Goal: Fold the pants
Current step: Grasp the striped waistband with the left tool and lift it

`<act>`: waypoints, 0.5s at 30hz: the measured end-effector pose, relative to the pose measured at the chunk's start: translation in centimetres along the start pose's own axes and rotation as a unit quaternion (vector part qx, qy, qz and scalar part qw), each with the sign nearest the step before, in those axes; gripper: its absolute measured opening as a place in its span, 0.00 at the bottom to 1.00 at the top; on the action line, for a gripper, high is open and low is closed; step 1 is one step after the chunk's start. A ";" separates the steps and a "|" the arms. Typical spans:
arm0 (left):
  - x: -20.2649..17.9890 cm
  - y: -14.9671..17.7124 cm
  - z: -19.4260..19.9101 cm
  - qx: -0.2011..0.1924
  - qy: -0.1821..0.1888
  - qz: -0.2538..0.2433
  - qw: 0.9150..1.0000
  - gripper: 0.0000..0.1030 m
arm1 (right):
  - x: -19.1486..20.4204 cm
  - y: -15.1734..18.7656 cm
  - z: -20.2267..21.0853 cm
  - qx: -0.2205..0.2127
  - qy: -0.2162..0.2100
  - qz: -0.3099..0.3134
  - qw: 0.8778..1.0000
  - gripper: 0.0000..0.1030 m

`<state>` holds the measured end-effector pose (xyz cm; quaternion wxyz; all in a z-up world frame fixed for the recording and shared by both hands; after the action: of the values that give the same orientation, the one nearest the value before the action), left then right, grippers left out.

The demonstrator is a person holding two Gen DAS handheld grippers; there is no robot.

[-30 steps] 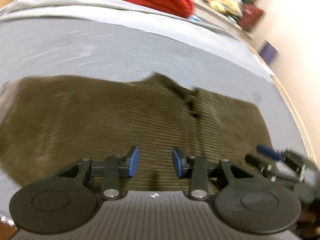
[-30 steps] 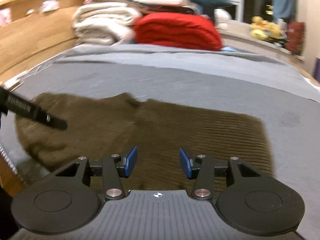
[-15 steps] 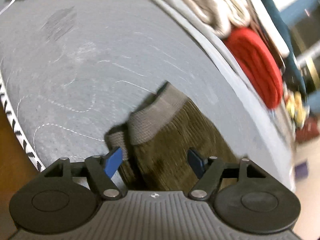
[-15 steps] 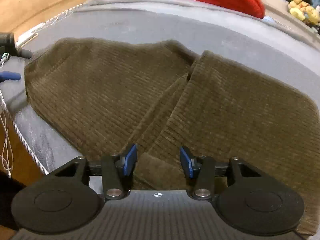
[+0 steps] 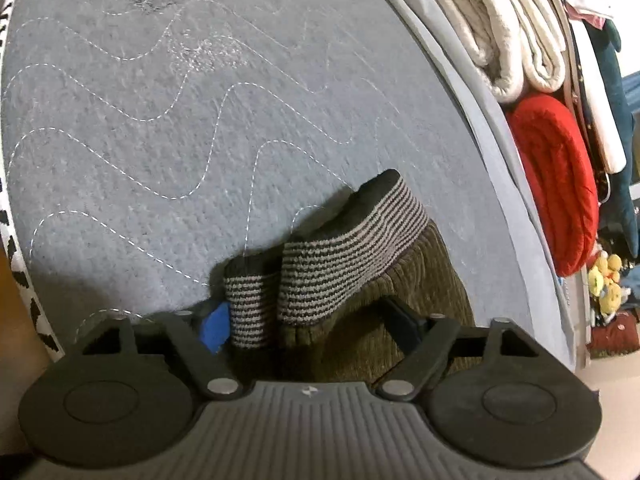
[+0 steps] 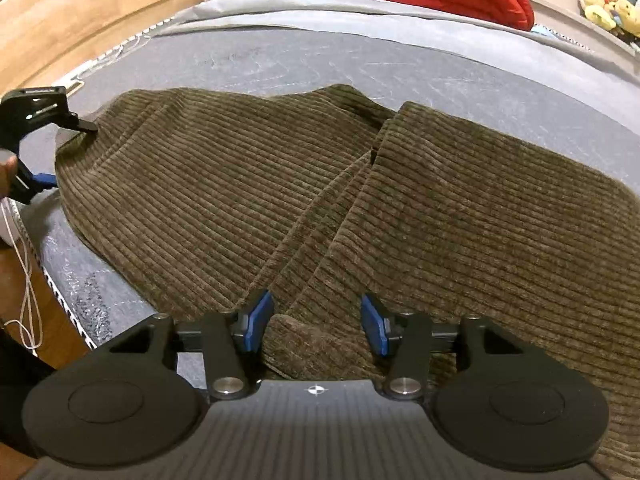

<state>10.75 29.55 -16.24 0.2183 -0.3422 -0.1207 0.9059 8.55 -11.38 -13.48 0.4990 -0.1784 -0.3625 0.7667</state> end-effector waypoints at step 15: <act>-15.4 6.0 7.9 -0.061 0.166 -0.221 0.959 0.29 | -2.4 -1.2 1.9 -0.050 0.004 -0.040 0.998 0.50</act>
<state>13.86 16.41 -3.84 0.4090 -0.4653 -0.2108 0.7562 9.12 -13.98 -11.52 0.5211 -0.1916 -0.4048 0.7266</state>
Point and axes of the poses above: each gripper's, at about its wrist camera, not at the fingertips, and z roughly against the way its jaws point, x to its left, y to its underside, the point moved 6 cm from there along -z, roughly the way its jaws point, and after that the axes turned 7 degrees about -x, right-handed, at the moved point
